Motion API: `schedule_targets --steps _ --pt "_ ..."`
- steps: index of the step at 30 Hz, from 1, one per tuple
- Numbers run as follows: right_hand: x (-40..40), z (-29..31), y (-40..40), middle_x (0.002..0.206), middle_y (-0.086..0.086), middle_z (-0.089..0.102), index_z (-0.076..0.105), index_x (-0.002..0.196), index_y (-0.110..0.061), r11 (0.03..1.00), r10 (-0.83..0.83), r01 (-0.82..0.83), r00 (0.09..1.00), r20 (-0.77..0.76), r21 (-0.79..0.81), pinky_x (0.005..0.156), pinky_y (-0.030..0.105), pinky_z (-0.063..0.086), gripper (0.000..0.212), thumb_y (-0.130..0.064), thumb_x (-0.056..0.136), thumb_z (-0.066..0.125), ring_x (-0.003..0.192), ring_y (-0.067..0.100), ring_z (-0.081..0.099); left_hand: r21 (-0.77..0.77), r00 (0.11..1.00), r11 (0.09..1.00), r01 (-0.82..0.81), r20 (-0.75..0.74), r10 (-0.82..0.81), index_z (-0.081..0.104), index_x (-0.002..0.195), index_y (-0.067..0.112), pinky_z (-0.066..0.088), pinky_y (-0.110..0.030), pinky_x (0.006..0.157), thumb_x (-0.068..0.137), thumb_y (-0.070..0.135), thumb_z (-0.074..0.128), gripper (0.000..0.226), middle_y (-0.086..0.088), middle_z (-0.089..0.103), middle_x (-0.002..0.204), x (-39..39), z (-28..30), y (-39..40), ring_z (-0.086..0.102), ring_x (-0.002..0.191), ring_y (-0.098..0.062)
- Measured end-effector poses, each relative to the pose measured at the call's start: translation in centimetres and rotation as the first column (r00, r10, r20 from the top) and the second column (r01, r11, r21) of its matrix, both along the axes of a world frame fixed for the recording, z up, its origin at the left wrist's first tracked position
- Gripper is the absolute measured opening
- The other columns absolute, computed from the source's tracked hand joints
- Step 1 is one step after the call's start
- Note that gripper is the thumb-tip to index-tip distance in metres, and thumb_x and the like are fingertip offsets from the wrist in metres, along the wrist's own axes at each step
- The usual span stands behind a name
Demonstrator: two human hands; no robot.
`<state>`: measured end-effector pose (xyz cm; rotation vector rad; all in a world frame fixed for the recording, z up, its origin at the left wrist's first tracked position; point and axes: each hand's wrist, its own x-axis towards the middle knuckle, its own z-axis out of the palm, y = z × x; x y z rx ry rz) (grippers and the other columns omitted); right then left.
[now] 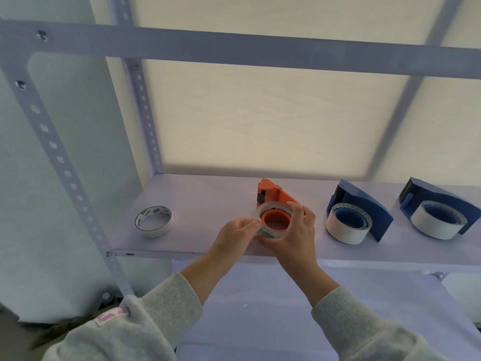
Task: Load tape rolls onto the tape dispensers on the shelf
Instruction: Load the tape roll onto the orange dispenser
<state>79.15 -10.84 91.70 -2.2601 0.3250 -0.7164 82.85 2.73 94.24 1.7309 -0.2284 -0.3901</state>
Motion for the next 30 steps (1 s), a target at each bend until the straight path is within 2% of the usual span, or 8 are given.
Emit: schedule_targets --steps 3,7,11,13,15,20,26,30 --pt "-0.1 -0.2 -0.1 0.136 -0.001 0.034 0.034 0.124 -0.028 1.000 -0.001 0.001 1.000 0.021 0.015 0.096 0.033 0.048 0.090 -0.045 0.055 0.088 0.117 0.021 0.045 0.003 0.999 1.000 -0.030 -0.019 0.030 0.067 0.108 0.011 0.055 -0.040 0.091 0.096 0.031 0.051 0.029 -0.007 0.071 0.106 0.2 0.0 0.7 0.066 0.102 -0.022" --pt "-0.5 -0.2 -0.7 0.132 -0.005 0.035 0.038 0.119 -0.028 0.996 0.053 -0.054 0.998 0.015 0.076 0.095 0.029 0.047 0.090 -0.036 0.048 0.092 0.116 0.016 0.045 0.052 0.992 0.991 -0.122 0.016 0.121 0.066 0.104 0.011 0.056 -0.042 0.089 0.094 0.024 0.056 0.019 -0.008 0.070 0.106 1.5 -0.3 1.6 0.066 0.100 -0.025" --pt "-1.2 0.0 -1.0 0.127 -0.007 0.038 0.041 0.117 -0.028 0.978 0.132 -0.134 0.991 0.022 0.162 0.092 0.023 0.048 0.089 -0.032 0.045 0.093 0.112 0.011 0.046 0.054 0.965 0.963 -0.263 0.036 0.261 0.052 0.129 0.016 0.052 -0.040 0.095 0.088 0.034 0.064 0.046 0.001 0.058 0.123 2.8 -0.4 2.2 0.059 0.111 -0.021" --pt "-1.6 0.3 -1.0 0.123 -0.007 0.041 0.042 0.117 -0.028 0.960 0.162 -0.165 0.986 0.032 0.227 0.087 0.018 0.048 0.087 -0.030 0.047 0.094 0.110 0.008 0.047 0.005 0.976 0.976 -0.218 0.018 0.218 0.046 0.136 0.019 0.049 -0.036 0.099 0.085 0.039 0.067 0.059 0.005 0.052 0.127 3.1 -0.5 2.3 0.055 0.118 -0.018" --pt "-1.9 0.7 -1.0 0.121 -0.006 0.044 0.043 0.117 -0.028 0.938 0.184 -0.185 0.982 0.033 0.293 0.084 0.017 0.049 0.086 -0.030 0.048 0.093 0.110 0.008 0.050 -0.009 0.988 0.988 -0.153 0.018 0.153 0.046 0.137 0.021 0.048 -0.030 0.094 0.083 0.041 0.068 0.062 0.006 0.053 0.129 3.3 -0.6 2.2 0.054 0.119 -0.016" --pt "-2.2 1.0 -1.3 0.122 -0.003 0.052 0.045 0.116 -0.029 0.865 0.238 -0.221 0.971 0.019 0.450 0.089 0.029 0.055 0.088 -0.040 0.041 0.090 0.111 0.012 0.055 0.019 0.966 0.978 -0.206 0.162 0.200 0.065 0.108 0.027 0.045 -0.028 0.090 0.079 0.034 0.075 0.032 0.003 0.063 0.124 4.0 -0.7 1.9 0.053 0.120 -0.013" --pt "-2.4 1.1 -1.4 0.122 -0.006 0.053 0.045 0.114 -0.034 0.843 0.268 -0.228 0.963 -0.011 0.487 0.090 0.029 0.055 0.089 -0.047 0.038 0.088 0.112 0.013 0.055 0.047 0.942 0.970 -0.238 0.256 0.218 0.070 0.086 0.018 0.039 -0.015 0.071 0.078 0.025 0.077 0.013 0.005 0.063 0.115 4.1 -0.2 1.3 0.056 0.096 -0.012" --pt "-2.6 1.2 -1.8 0.121 -0.006 0.055 0.046 0.115 -0.031 0.813 0.292 -0.241 0.956 -0.014 0.531 0.082 0.022 0.055 0.080 -0.026 0.050 0.093 0.110 0.011 0.056 -0.023 0.934 0.970 -0.242 0.264 0.239 0.067 0.072 0.018 0.042 -0.024 0.087 0.079 0.017 0.076 0.011 0.003 0.067 0.112 4.3 0.1 1.4 0.060 0.100 -0.014"
